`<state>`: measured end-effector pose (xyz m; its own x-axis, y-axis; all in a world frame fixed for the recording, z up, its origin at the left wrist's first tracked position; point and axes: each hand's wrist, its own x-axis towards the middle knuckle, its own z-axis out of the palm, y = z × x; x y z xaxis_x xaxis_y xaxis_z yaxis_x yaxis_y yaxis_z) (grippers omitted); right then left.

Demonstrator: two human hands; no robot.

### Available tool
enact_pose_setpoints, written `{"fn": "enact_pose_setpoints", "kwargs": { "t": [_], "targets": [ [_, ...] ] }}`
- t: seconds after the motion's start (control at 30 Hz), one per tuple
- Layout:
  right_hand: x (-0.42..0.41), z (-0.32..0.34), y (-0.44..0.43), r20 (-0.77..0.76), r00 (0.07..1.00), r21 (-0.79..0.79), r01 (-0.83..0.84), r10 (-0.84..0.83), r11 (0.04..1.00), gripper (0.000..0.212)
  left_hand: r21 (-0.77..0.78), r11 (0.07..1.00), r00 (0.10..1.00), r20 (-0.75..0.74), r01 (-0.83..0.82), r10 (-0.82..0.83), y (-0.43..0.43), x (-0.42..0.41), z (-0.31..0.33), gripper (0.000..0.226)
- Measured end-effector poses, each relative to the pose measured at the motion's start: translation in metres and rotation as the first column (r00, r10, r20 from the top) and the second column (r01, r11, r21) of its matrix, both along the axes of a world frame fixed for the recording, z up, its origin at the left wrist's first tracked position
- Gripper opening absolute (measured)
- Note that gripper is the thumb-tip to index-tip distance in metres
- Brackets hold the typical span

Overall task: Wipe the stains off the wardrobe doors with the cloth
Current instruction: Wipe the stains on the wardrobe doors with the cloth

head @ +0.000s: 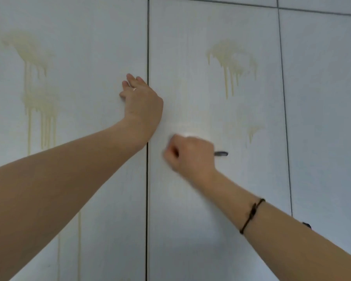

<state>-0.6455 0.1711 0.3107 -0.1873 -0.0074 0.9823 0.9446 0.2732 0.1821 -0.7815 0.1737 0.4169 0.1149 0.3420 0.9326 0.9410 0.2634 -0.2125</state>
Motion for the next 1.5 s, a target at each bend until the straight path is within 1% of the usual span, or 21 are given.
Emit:
{"fn": "enact_pose_setpoints", "kwargs": {
  "t": [0.07,0.13,0.17,0.23,0.3,0.33,0.4,0.5,0.6,0.67,0.7,0.77,0.83,0.93,0.97,1.07,1.13,1.2,1.27,1.37,1.5],
  "targets": [
    [0.009,-0.045,0.005,0.249,0.967,0.044,-0.068,0.055,0.997,0.021,0.017,1.0,1.0,-0.011,0.0,0.001,-0.004,0.0,0.0,0.052],
    [0.04,-0.05,0.002,0.263,0.963,0.106,-0.095,0.065,0.99,0.027,-0.003,0.999,0.998,-0.052,-0.045,0.045,-0.007,0.002,-0.003,0.051],
    [0.058,-0.039,-0.002,0.191,0.981,0.127,-0.058,0.033,0.99,0.029,-0.005,0.997,0.994,-0.078,-0.075,0.074,-0.008,0.003,-0.003,0.05],
    [0.098,-0.003,-0.01,-0.109,0.99,0.076,0.095,-0.086,0.993,0.028,0.005,0.991,0.986,-0.1,-0.134,0.133,-0.006,0.008,-0.003,0.05],
    [0.13,0.04,-0.022,-0.447,0.882,-0.025,0.152,-0.147,0.988,0.027,-0.012,0.984,0.981,-0.081,-0.176,0.175,-0.006,0.012,-0.002,0.049],
    [0.14,0.055,-0.027,-0.554,0.825,-0.016,0.124,-0.112,0.992,0.027,-0.036,0.978,0.977,-0.074,-0.204,0.201,-0.007,0.016,-0.001,0.049],
    [0.147,0.063,-0.029,-0.617,0.784,0.014,0.095,-0.066,0.995,0.025,-0.088,0.96,0.963,-0.063,-0.268,0.263,-0.01,0.022,0.0,0.049],
    [0.125,0.021,-0.021,-0.507,0.854,-0.036,0.119,-0.121,0.992,0.022,-0.129,0.956,0.964,0.006,-0.263,0.266,-0.01,0.029,0.001,0.05],
    [0.099,-0.055,-0.011,-0.048,0.998,0.072,0.038,-0.035,0.997,0.03,-0.149,0.956,0.961,0.072,-0.253,0.265,-0.012,0.031,0.001,0.054],
    [0.107,-0.084,-0.006,0.214,0.976,0.168,-0.065,0.028,0.984,0.033,-0.173,0.962,0.966,0.116,-0.211,0.232,-0.013,0.031,0.0,0.056],
    [0.115,-0.083,-0.008,0.28,0.959,0.183,-0.092,0.038,0.979,0.033,-0.172,0.967,0.968,0.134,-0.19,0.214,-0.012,0.032,0.001,0.056],
    [0.138,-0.056,-0.012,0.232,0.973,0.145,-0.049,0.014,0.988,0.035,-0.21,0.969,0.966,0.196,-0.129,0.171,-0.013,0.033,0.002,0.056],
    [0.166,-0.008,-0.016,-0.02,0.996,0.064,0.084,-0.082,0.994,0.031,-0.262,0.959,0.962,0.216,-0.11,0.169,-0.015,0.036,0.001,0.054],
    [0.192,0.089,-0.017,-0.304,0.95,0.064,0.101,-0.077,0.993,0.028,-0.25,0.968,0.989,0.14,-0.009,0.045,-0.022,0.033,0.029,0.029],
    [0.193,0.113,-0.019,-0.349,0.936,0.097,0.094,-0.055,0.991,0.027,-0.245,0.969,0.986,0.166,0.034,0.008,-0.027,0.032,0.036,0.019],
    [0.185,0.14,-0.021,-0.416,0.909,0.084,0.067,-0.026,0.994,0.024,-0.233,0.971,0.989,0.122,-0.052,0.082,-0.047,0.037,0.05,0.021],
    [0.177,0.121,-0.02,-0.387,0.921,0.03,0.058,-0.042,0.998,0.024,-0.177,0.97,0.98,0.074,-0.167,0.183,-0.042,0.039,0.054,0.028],
    [0.167,0.08,-0.015,-0.267,0.962,0.009,0.065,-0.061,0.998,0.026,-0.06,0.961,0.962,0.019,-0.269,0.271,-0.029,0.041,0.058,0.054],
    [0.159,0.034,-0.009,-0.118,0.992,0.027,0.056,-0.052,0.998,0.026,-0.012,0.963,0.962,0.039,-0.268,0.269,-0.03,0.047,0.059,0.06],
    [0.158,0.001,-0.003,-0.003,1.0,0.043,-0.005,0.005,0.999,0.021,-0.081,0.974,0.968,0.121,-0.21,0.219,-0.033,0.058,0.058,0.059],
    [0.149,0.04,-0.005,0.017,0.999,0.051,0.035,-0.036,0.998,0.02,-0.153,0.978,0.974,0.154,-0.143,0.167,-0.028,0.069,0.071,0.057]
  ]
}}
